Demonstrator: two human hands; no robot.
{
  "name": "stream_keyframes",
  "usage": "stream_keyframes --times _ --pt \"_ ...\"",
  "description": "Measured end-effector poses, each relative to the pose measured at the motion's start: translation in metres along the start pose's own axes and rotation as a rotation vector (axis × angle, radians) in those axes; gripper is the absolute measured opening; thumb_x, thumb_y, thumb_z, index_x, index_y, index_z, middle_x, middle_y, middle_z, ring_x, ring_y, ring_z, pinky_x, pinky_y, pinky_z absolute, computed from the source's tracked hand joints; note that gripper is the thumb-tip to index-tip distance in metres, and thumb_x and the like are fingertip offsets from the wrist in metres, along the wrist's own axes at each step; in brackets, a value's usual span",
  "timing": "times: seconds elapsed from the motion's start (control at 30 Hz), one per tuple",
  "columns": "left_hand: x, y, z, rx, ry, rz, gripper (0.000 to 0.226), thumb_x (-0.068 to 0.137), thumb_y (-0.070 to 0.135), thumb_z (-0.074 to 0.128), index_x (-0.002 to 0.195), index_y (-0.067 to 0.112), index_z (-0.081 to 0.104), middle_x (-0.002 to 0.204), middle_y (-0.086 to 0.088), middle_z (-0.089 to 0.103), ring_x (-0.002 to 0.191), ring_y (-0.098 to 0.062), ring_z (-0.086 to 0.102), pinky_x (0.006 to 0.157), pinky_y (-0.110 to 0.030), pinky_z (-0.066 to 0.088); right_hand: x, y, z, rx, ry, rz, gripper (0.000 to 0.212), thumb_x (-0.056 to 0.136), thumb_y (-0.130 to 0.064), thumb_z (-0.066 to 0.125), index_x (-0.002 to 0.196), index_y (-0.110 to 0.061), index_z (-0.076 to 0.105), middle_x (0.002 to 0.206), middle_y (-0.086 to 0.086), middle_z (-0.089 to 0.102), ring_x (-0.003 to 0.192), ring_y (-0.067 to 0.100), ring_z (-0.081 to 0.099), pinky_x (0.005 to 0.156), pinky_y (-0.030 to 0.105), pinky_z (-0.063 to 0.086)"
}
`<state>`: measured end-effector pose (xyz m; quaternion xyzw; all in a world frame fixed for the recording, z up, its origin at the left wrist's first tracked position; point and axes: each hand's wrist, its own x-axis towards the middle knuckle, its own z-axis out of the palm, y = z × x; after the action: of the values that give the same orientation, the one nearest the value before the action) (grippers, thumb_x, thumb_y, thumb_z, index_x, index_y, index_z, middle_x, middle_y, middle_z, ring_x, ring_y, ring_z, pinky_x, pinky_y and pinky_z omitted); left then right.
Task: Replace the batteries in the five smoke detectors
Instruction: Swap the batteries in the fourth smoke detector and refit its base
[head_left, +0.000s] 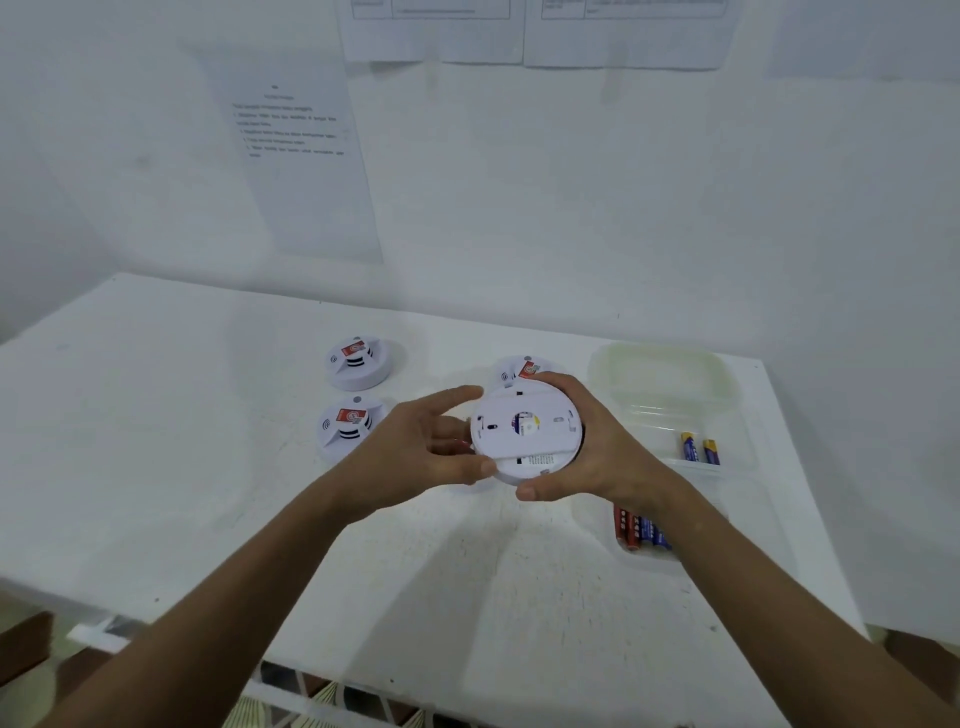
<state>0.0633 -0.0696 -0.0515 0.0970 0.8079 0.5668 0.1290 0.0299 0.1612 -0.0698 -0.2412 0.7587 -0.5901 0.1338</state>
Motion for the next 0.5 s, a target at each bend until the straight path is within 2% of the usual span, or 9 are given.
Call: stream_keyframes --times 0.07,0.2,0.27,0.33,0.37,0.5 --pt "-0.002 -0.001 -0.003 -0.025 0.022 0.005 0.07 0.075 0.014 0.081 0.134 0.031 0.049 0.105 0.005 0.074 0.096 -0.014 0.071 0.087 -0.031 0.057 0.003 0.0 0.005 -0.064 0.012 0.022 0.099 0.053 -0.005 0.095 0.135 -0.023 0.042 0.125 -0.016 0.055 0.117 0.002 0.054 0.088 0.021 0.052" --pt "-0.003 -0.001 -0.014 -0.051 0.079 0.01 0.067 0.075 0.012 0.08 0.135 0.026 0.052 0.102 0.003 0.074 0.089 -0.017 0.071 0.081 -0.033 0.059 0.013 -0.004 0.012 -0.368 0.039 0.008 0.102 0.051 -0.035 0.096 0.133 -0.039 0.034 0.132 -0.02 0.038 0.118 0.005 0.044 0.096 0.027 0.047" --pt "-0.004 0.0 -0.019 -0.052 0.082 0.039 0.063 0.077 0.013 0.078 0.134 0.024 0.053 0.103 0.004 0.074 0.093 -0.016 0.07 0.085 -0.032 0.057 0.016 -0.006 0.014 -0.431 0.0 -0.007 0.106 0.054 -0.042 0.09 0.141 -0.037 0.03 0.137 -0.02 0.032 0.12 0.008 0.04 0.095 0.023 0.044" --pt "-0.006 0.001 -0.023 -0.086 0.09 0.062 0.058 0.078 0.011 0.076 0.13 0.025 0.055 0.105 0.006 0.073 0.095 -0.014 0.069 0.087 -0.028 0.056 0.02 -0.008 0.016 -0.428 -0.041 -0.018 0.107 0.056 -0.04 0.088 0.144 -0.036 0.028 0.136 -0.019 0.035 0.117 0.007 0.044 0.088 0.012 0.043" --pt "-0.006 0.0 -0.025 -0.096 0.095 0.071 0.056 0.078 0.012 0.076 0.128 0.027 0.056 0.107 0.007 0.072 0.096 -0.014 0.068 0.086 -0.027 0.056 0.021 -0.007 0.018 -0.395 -0.057 -0.011 0.104 0.058 -0.034 0.09 0.142 -0.037 0.029 0.134 -0.017 0.039 0.114 0.009 0.048 0.086 0.012 0.047" --pt "-0.008 -0.007 -0.032 -0.002 0.081 0.069 0.066 0.074 0.021 0.081 0.13 0.037 0.052 0.121 0.014 0.063 0.106 -0.01 0.064 0.084 -0.025 0.056 0.022 -0.008 0.023 -0.12 -0.082 0.027 0.093 0.061 -0.01 0.087 0.133 -0.033 0.033 0.124 -0.014 0.051 0.112 0.01 0.058 0.091 0.027 0.055"
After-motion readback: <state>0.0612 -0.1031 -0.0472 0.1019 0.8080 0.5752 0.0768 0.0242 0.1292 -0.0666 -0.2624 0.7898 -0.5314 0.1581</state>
